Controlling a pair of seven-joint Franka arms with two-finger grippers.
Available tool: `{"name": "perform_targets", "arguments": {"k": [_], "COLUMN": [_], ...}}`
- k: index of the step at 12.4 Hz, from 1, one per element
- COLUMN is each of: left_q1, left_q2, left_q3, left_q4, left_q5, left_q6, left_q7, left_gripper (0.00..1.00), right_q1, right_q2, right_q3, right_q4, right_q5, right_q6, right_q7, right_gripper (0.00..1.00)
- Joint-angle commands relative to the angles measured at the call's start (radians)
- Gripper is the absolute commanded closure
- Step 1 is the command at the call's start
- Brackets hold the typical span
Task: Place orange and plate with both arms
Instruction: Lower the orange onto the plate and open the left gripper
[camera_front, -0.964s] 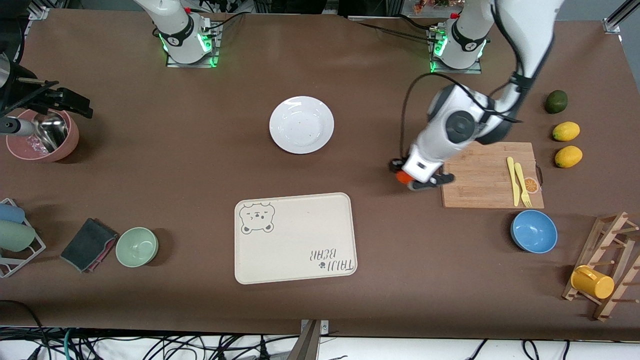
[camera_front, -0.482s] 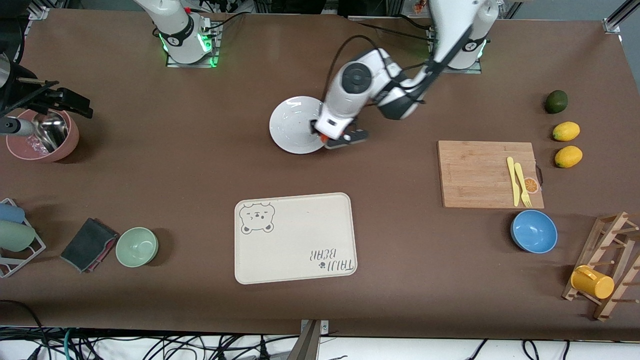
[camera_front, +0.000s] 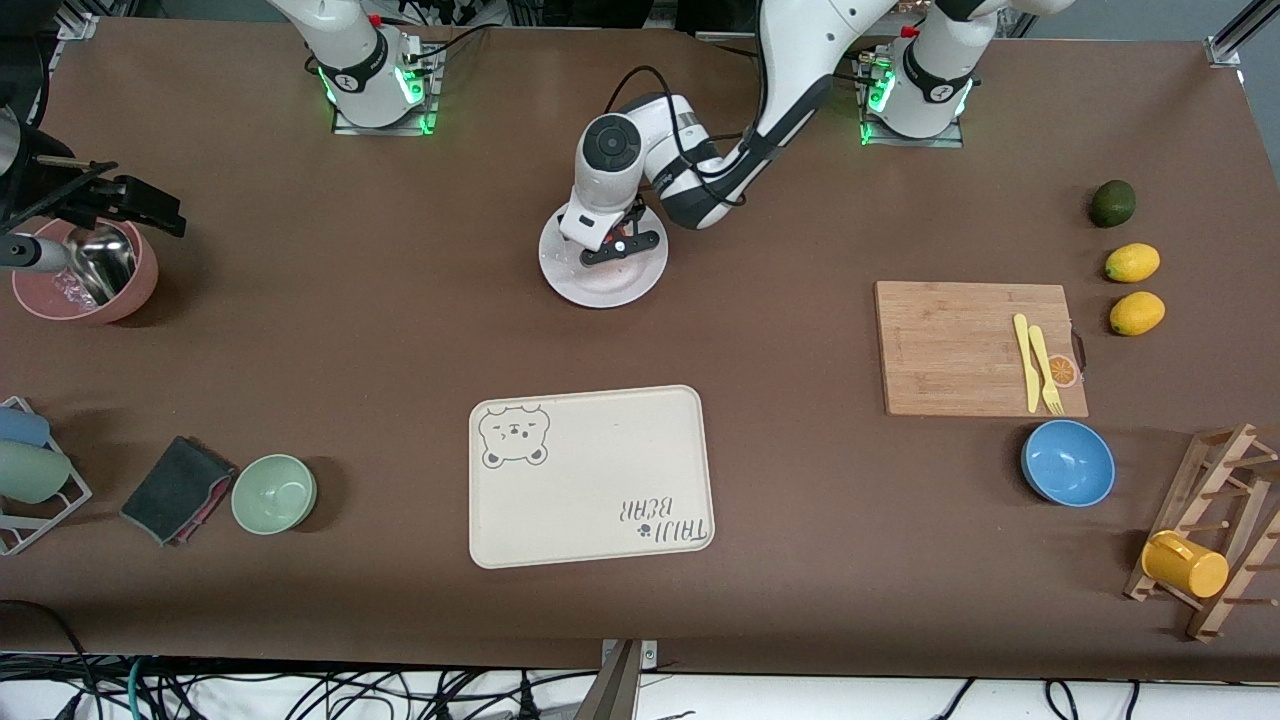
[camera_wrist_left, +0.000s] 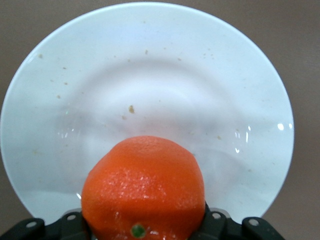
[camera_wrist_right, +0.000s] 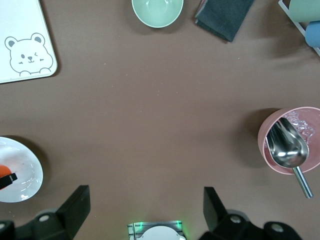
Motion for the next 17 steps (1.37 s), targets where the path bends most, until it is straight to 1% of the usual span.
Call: {"name": "perform_targets", "arguments": {"k": [1,2,3,4,6,7,8,10,11,13,15,17], "left_q1": [-0.035,-0.033,-0.030,-0.026,-0.020,-0.014,0.005,0.063,0.094,0.185,0.288,0.414], "left_q2": [0.053,0.053,0.050,0.046,0.038,0.017,0.004,-0.011,-0.028,-0.071,-0.103,-0.125], "left_q3": [0.036,0.036,0.039,0.041,0.050,0.061,0.064,0.055,0.055,0.050,0.050,0.048], "left_q4": [0.069,0.070,0.070,0.072,0.078,0.078,0.098,0.163,0.185,0.187,0.185,0.185], "left_q5": [0.028,0.028,0.030,0.028,0.030,0.031,0.031,0.019,0.007,-0.028,-0.033,-0.033], "left_q6": [-0.016,-0.018,-0.018,-0.019,-0.027,-0.060,-0.121,-0.291,-0.347,-0.396,-0.447,-0.514], "left_q7": [-0.029,-0.025,-0.023,-0.031,-0.029,-0.025,-0.015,0.061,0.098,0.182,0.282,0.438], "left_gripper": [0.99,0.84,0.20,0.00,0.00,0.00,0.00,0.00,0.00,0.00,0.00,0.00], "right_q1": [-0.002,-0.002,-0.002,-0.002,-0.002,-0.002,-0.002,-0.002,-0.004,-0.022,-0.022,-0.010], "right_q2": [0.007,0.007,0.007,0.007,0.008,0.011,0.014,0.014,0.014,0.014,0.018,0.053], "right_q3": [-0.001,-0.002,-0.002,-0.002,-0.001,-0.001,-0.001,-0.001,-0.002,-0.006,-0.006,0.001], "right_q4": [0.025,0.025,0.025,0.026,0.026,0.026,0.026,0.026,0.026,0.026,0.017,0.018], "right_q5": [0.004,0.004,0.004,0.002,0.002,0.001,0.001,-0.004,-0.006,0.002,0.001,-0.010], "right_q6": [-0.017,-0.017,-0.019,-0.017,-0.016,-0.017,-0.017,-0.024,-0.027,-0.027,-0.030,-0.036], "right_q7": [-0.008,-0.008,-0.005,-0.008,-0.014,-0.014,-0.016,-0.016,-0.016,-0.013,0.001,-0.014], "right_gripper": [0.00,0.00,0.00,0.00,0.00,0.00,0.00,0.00,0.00,0.00,0.00,0.00]}}
